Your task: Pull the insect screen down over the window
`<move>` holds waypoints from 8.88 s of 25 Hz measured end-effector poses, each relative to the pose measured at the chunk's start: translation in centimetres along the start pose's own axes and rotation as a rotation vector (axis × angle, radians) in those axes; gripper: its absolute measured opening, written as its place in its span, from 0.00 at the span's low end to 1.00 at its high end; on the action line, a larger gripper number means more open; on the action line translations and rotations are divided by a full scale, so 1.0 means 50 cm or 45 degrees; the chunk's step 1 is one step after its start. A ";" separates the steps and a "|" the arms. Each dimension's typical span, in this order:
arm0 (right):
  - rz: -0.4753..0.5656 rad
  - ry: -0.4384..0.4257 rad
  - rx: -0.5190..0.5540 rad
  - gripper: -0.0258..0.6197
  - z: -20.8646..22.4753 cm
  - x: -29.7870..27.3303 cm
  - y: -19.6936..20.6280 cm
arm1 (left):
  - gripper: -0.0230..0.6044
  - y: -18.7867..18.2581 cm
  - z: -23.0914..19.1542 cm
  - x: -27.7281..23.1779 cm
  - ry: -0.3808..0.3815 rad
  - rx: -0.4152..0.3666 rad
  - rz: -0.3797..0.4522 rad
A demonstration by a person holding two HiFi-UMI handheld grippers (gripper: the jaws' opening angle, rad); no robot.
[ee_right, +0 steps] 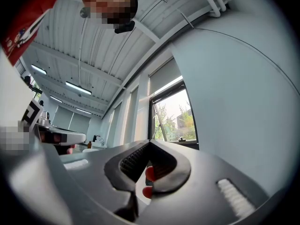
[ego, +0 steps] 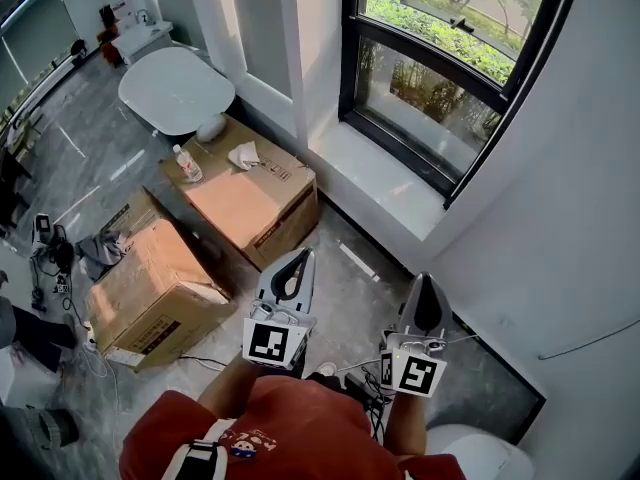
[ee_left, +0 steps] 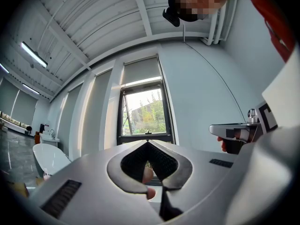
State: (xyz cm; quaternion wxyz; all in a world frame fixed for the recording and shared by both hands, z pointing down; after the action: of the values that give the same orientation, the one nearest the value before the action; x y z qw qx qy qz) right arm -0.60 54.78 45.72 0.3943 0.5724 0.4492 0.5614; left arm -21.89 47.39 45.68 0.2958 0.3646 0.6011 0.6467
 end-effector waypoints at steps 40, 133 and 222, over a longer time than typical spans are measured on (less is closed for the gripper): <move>-0.013 0.119 0.103 0.05 -0.158 -0.569 0.118 | 0.04 0.065 -0.452 -0.443 0.133 0.152 0.054; 0.518 0.569 0.718 0.05 0.497 -1.293 -0.055 | 0.04 -0.205 -0.343 -1.603 0.550 0.070 0.649; -0.329 0.754 2.133 0.30 0.668 -1.702 -0.858 | 0.28 -1.139 -0.270 -1.892 -0.080 -1.730 0.690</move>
State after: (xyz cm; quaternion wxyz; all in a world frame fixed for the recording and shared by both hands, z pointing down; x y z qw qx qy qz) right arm 32.50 -12.64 -21.77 -0.2244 0.4492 0.8556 0.1256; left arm 16.67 -32.02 -22.00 0.3033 0.2550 -0.0528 0.9166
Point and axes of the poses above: the fingertips, and each gripper's own axes: x backward along the fingers, z to its right, y out of its underside, the point moved 5 cm from there along x, backward along the fingers, and after that the axes turned 2 degrees about x, right-handed, at the moved point
